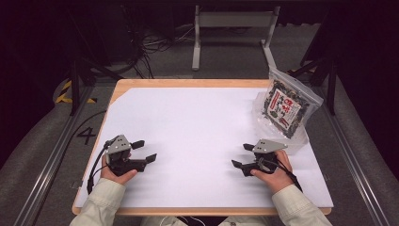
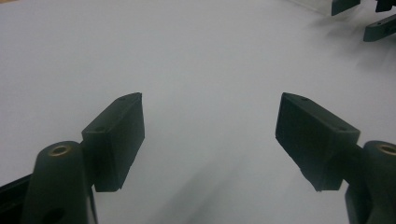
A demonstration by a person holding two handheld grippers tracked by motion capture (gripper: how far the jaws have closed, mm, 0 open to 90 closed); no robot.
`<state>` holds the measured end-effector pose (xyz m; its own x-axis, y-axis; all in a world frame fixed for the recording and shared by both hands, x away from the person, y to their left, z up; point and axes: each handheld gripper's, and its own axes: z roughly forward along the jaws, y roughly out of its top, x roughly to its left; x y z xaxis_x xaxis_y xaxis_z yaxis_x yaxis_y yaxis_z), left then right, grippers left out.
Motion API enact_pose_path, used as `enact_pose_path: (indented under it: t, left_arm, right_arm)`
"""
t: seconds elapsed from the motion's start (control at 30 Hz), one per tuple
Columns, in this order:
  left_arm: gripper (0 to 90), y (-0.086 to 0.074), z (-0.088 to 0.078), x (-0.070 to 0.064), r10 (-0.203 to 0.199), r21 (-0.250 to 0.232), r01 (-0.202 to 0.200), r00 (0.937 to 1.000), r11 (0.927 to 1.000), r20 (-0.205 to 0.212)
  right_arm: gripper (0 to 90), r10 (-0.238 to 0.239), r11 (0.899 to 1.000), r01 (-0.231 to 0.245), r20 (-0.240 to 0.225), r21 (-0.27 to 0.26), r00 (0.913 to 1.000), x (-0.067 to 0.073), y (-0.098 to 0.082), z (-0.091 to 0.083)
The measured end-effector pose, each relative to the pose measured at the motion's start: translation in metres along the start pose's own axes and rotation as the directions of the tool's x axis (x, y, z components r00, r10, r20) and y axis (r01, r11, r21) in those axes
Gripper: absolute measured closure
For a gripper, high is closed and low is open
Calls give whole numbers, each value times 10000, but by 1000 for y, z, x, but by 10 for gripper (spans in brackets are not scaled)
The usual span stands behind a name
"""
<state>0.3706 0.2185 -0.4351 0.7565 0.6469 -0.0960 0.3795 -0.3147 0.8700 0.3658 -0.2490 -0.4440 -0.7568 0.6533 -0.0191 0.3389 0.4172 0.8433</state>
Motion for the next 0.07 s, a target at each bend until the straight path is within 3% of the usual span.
enact_pose_path:
  t: [0.07]
  left_arm:
    - [247,0,1,-1,-24,19,24,10000,10000,-3]
  right_arm:
    - [198,-44,10000,45,32,-53,10000,0,0,0]
